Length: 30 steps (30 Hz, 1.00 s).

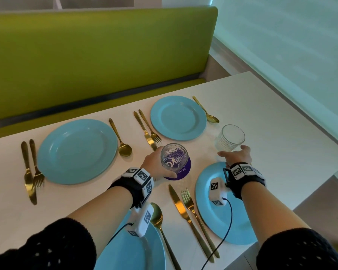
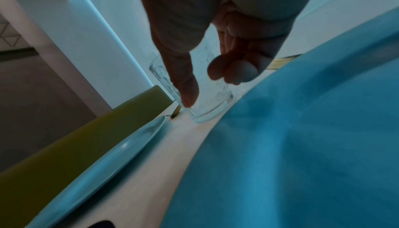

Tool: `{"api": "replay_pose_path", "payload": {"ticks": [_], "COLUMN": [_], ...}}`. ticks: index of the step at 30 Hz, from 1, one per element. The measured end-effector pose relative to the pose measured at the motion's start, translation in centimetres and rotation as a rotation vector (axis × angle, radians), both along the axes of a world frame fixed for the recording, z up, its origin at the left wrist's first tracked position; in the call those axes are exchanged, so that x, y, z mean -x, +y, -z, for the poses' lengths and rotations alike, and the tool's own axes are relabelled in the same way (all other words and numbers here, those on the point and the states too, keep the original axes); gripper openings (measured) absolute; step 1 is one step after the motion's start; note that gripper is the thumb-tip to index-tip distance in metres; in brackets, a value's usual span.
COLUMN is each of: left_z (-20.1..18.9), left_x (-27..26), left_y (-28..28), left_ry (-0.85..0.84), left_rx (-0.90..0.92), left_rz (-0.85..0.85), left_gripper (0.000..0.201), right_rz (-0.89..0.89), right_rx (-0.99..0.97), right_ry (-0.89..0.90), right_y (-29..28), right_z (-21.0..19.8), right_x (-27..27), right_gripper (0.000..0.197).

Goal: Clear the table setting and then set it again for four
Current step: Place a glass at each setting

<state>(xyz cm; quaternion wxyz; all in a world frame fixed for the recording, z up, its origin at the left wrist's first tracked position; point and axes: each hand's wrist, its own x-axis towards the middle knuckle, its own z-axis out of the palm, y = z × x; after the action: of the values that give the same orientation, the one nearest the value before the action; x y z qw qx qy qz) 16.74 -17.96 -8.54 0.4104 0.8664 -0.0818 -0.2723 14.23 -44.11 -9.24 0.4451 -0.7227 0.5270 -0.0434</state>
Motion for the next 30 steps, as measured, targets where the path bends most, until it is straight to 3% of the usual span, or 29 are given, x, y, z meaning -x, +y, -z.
{"api": "replay_pose_path", "payload": {"ticks": [5,14,22,27,30], "left_z": [-1.1,-3.2,-6.8,-8.3,-8.6], "left_x": [0.3,5.2,12.3,16.0,17.5], "left_y": [1.9,11.1,23.6,31.4,35.6], "left_ry": [0.001,0.01,-0.168,-0.276,-0.344], "left_rx": [-0.082,0.029,0.138,0.158,0.14], "left_rz": [0.001,-0.125,-0.16,-0.244,-0.341], "left_gripper": [0.106,0.077,0.048,0.038,0.035], "right_rz": [0.003,-0.01,-0.162,-0.422,-0.599], "right_rx": [0.025,0.084,0.074,0.018,-0.031], "right_ry": [-0.024,-0.081,-0.085,-0.044,0.012], "right_y": [1.0,8.8,24.8,36.4,42.5], "right_z": [-1.6,-5.1,-6.1,-6.4,-6.0], "right_x": [2.0,8.0,13.0,14.7,14.9], "right_gripper": [0.089,0.079,0.059,0.039,0.036]}}
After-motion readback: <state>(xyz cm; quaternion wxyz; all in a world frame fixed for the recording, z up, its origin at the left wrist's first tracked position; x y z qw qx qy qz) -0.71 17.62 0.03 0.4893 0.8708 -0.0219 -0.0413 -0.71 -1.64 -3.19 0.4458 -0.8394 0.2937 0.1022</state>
